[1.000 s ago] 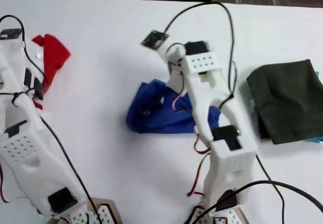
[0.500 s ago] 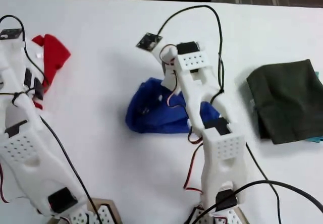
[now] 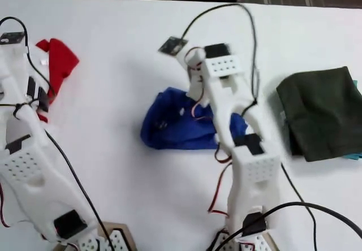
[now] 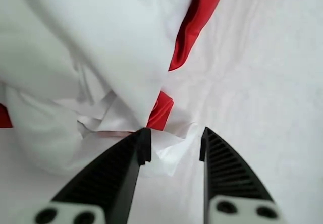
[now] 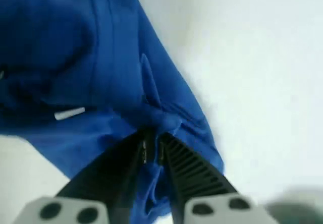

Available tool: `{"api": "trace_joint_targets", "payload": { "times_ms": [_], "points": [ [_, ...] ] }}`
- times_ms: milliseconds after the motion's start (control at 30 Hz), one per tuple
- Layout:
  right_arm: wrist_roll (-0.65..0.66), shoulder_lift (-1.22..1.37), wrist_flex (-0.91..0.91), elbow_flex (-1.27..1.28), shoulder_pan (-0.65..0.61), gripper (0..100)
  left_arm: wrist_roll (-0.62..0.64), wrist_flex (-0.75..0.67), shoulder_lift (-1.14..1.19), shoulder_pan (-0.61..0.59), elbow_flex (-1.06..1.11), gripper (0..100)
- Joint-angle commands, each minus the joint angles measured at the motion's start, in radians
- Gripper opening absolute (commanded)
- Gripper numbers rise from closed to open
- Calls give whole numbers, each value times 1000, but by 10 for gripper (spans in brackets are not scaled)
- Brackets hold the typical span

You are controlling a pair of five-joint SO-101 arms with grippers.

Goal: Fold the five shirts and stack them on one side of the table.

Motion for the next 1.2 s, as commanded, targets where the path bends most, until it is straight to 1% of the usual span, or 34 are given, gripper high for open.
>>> {"api": "trace_joint_targets", "payload": {
  "times_ms": [0, 167, 267, 400, 533, 700, 833, 900, 1000, 1067, 1167],
  "points": [
    [6, -163, 62, -37, 71, 22, -9, -8, -72, 5, -4, 183],
    [6, -205, 157, -34, 154, 22, -9, -12, -72, 6, -4, 184],
    [6, -214, 166, 40, 189, 22, -9, -23, -72, 6, -4, 184],
    [9, -214, 163, 169, 193, 22, -9, -23, -72, 8, -4, 184],
    [61, -231, 163, 264, 191, 22, -9, -23, -72, 8, -4, 184],
    [123, -354, 157, 376, 197, 23, -9, -23, -72, 8, -4, 184],
    [153, -463, 105, 466, 199, 35, -9, -23, -72, 8, -4, 184],
    [161, -498, 76, 517, 197, 88, -9, -23, -72, 8, -4, 184],
    [161, -545, 35, 583, 194, 226, -9, -23, -72, 6, -4, 184],
    [161, -579, 19, 592, 196, 298, -9, -23, -72, 6, -4, 184],
    [138, -653, -19, 575, 199, 315, -9, -23, -72, 6, -4, 184]
  ]
}}
